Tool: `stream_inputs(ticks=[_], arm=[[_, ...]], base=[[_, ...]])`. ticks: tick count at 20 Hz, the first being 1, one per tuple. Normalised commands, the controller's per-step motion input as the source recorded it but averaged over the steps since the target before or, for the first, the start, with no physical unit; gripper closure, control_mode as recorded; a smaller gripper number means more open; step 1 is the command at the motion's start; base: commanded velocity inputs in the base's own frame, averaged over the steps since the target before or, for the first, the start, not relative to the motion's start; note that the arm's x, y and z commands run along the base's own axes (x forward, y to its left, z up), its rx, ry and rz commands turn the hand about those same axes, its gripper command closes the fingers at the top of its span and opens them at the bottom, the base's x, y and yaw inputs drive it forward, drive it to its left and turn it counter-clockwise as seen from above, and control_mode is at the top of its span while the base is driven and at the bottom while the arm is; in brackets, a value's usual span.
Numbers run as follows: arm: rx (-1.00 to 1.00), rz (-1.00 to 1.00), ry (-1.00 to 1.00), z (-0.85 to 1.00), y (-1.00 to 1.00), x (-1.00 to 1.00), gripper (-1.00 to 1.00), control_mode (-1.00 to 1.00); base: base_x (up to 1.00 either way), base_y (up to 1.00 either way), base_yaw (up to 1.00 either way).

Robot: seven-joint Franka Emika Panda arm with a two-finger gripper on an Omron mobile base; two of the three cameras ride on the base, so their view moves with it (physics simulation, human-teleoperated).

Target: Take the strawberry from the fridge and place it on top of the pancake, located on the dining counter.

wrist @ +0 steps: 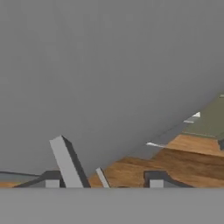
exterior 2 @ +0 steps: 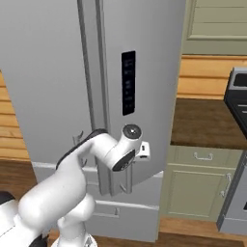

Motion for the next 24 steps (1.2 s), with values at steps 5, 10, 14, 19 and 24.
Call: stream_inputs(ticks=[5,10,14,19,24], arm=[[-0.05,-0.02,-0.05,0.65,-0.01,-0.81,-1.0,-1.0],[-0.21,-0.19,0.0,0.7,0.56,-0.85,-1.0,-1.0],[-0.19,-0.23,0.06,0.93,0.44,-0.64,-1.0,-1.0],[-0.05,-0.06,0.09,0.81,-0.18,-0.15,-1.0,-1.0],[0.2,0.0,0.04,0.64,-0.49,0.0,-1.0,-1.0]], base=[[0.0,0.0,0.0],[0.0,0.0,0.0],[0.0,0.0,0.0],[0.0,0.0,0.0],[0.0,0.0,0.0]])
